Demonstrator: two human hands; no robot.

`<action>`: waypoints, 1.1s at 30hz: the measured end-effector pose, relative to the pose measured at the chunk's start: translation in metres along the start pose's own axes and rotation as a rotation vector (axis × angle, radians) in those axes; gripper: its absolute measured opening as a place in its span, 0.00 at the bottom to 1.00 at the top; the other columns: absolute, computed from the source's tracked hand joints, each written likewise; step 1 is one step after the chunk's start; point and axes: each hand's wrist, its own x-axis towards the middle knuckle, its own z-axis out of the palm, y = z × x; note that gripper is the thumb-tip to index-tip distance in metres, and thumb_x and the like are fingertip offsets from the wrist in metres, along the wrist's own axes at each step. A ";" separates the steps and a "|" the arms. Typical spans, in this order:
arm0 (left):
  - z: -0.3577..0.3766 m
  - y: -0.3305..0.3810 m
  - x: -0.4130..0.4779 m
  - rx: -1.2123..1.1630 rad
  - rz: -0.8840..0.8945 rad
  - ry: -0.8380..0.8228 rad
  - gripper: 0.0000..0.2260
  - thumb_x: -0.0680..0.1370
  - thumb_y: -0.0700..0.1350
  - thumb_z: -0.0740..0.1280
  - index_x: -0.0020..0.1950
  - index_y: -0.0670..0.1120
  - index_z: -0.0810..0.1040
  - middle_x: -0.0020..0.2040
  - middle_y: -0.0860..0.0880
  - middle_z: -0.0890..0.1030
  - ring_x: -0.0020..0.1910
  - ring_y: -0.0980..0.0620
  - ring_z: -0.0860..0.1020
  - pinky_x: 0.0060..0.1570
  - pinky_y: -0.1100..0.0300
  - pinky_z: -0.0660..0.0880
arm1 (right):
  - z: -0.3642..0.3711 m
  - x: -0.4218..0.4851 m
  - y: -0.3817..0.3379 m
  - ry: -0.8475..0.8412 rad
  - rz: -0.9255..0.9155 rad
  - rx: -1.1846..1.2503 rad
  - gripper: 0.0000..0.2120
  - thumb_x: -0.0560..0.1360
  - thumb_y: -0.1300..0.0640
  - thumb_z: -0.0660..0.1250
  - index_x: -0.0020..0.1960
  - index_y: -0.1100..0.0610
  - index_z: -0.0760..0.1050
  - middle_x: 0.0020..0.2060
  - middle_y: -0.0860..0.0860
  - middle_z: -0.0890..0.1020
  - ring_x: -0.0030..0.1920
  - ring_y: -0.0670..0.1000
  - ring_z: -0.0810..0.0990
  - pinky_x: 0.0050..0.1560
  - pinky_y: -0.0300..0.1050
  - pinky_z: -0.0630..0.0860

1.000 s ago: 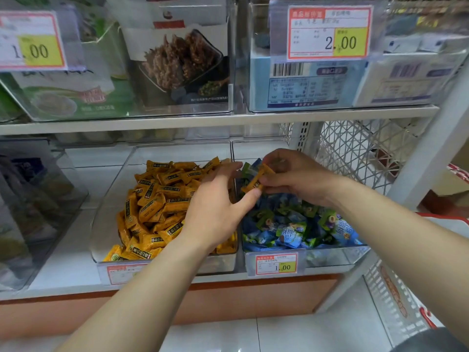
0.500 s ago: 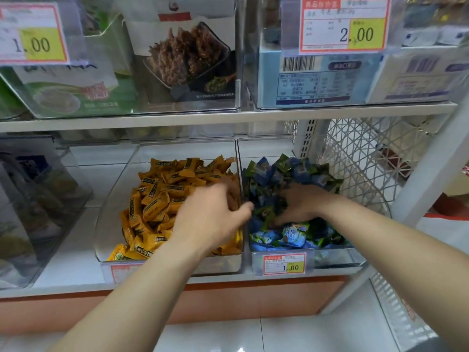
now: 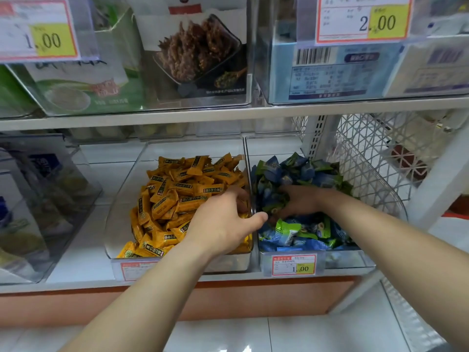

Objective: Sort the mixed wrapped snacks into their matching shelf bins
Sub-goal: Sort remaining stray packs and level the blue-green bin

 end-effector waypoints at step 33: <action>-0.004 0.001 0.004 -0.085 -0.037 -0.032 0.26 0.69 0.68 0.69 0.60 0.55 0.74 0.47 0.62 0.78 0.48 0.59 0.78 0.48 0.54 0.80 | -0.046 -0.048 0.011 0.084 -0.262 0.870 0.30 0.68 0.75 0.73 0.65 0.55 0.74 0.48 0.59 0.86 0.50 0.56 0.86 0.45 0.43 0.81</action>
